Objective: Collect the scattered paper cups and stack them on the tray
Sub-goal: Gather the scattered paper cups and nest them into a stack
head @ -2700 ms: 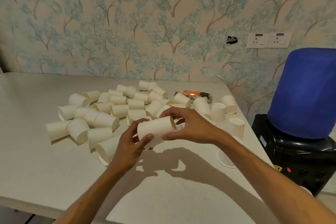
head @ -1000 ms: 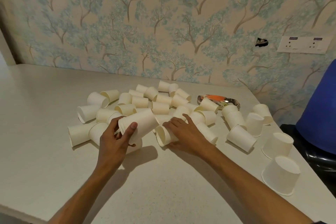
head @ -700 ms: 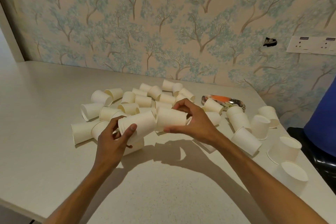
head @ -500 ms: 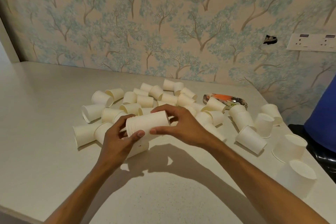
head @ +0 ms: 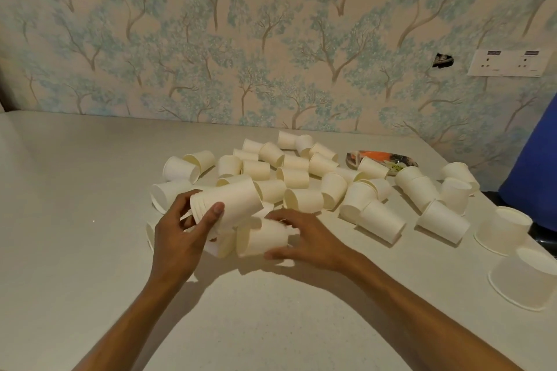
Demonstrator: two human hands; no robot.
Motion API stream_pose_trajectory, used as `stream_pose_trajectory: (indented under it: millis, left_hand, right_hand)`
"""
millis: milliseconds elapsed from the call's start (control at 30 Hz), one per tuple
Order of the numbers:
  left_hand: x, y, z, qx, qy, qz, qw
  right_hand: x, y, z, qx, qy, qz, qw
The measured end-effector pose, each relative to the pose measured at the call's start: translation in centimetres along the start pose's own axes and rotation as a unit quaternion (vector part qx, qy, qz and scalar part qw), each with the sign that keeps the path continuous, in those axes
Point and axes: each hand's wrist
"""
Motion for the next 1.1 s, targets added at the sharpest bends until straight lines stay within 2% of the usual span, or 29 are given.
stream_pose_trajectory:
  millis: [100, 233, 400, 500, 567, 633, 800, 900, 967, 1033, 1067, 1100]
  left_hand:
    - [0.5, -0.9, -0.7, -0.004, -0.002, 0.003, 1.0]
    - [0.8, -2.0, -1.5, 0.003, 0.005, 0.007, 1.0]
    - [1.3, -3.0, -2.3, 0.006, 0.009, 0.023, 1.0]
    - [1.5, -4.0, -2.9, -0.005, 0.011, 0.042, 0.999]
    - [1.8, -4.3, -3.1, 0.009, 0.008, 0.043, 0.999]
    - [2.0, -4.3, -3.1, 0.034, 0.004, 0.038, 0.999]
    - [2.1, -3.9, -3.3, 0.062, -0.002, 0.04, 0.997]
    - [2.4, -4.6, -3.8, 0.04, -0.016, 0.054, 0.998]
    - [2.6, -5.3, -4.2, 0.02, -0.015, 0.05, 0.998]
    - [2.8, -5.9, -4.5, 0.007, -0.007, 0.052, 0.999]
    - [2.9, -6.1, -4.6, 0.003, -0.004, 0.051, 0.999]
    - [3.0, -6.3, -4.8, 0.002, -0.003, 0.05, 0.999]
  right_hand:
    - [0.7, -2.0, 0.2, -0.1, 0.036, -0.111, 0.988]
    - [2.7, -3.6, -0.6, -0.181, 0.026, -0.231, 0.956]
    - [4.9, -2.1, -1.9, -0.242, 0.03, -0.264, 0.933]
    - [5.9, -1.3, -2.3, -0.298, 0.049, -0.301, 0.905]
    - [6.5, -0.8, -2.7, -0.304, 0.042, -0.321, 0.896]
    - [7.5, 0.0, -3.2, -0.28, 0.029, -0.32, 0.905]
    - [8.9, 3.5, -4.6, -0.151, 0.032, -0.27, 0.951]
    - [8.6, 4.7, -4.4, -0.17, 0.049, -0.225, 0.958]
    - [8.0, 5.8, -3.7, -0.164, 0.043, -0.048, 0.984]
    - [7.4, 7.8, -3.1, -0.111, 0.023, 0.186, 0.976]
    - [7.2, 8.8, -2.9, -0.099, 0.01, 0.236, 0.967]
    - [7.1, 9.5, -2.9, -0.104, 0.005, 0.236, 0.966]
Point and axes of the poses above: each hand's wrist, its own z-axis away from the middle knuckle, its own y-axis out of the palm, x = y × z, and after that the axes turned 3 degrees about -y, right-handed
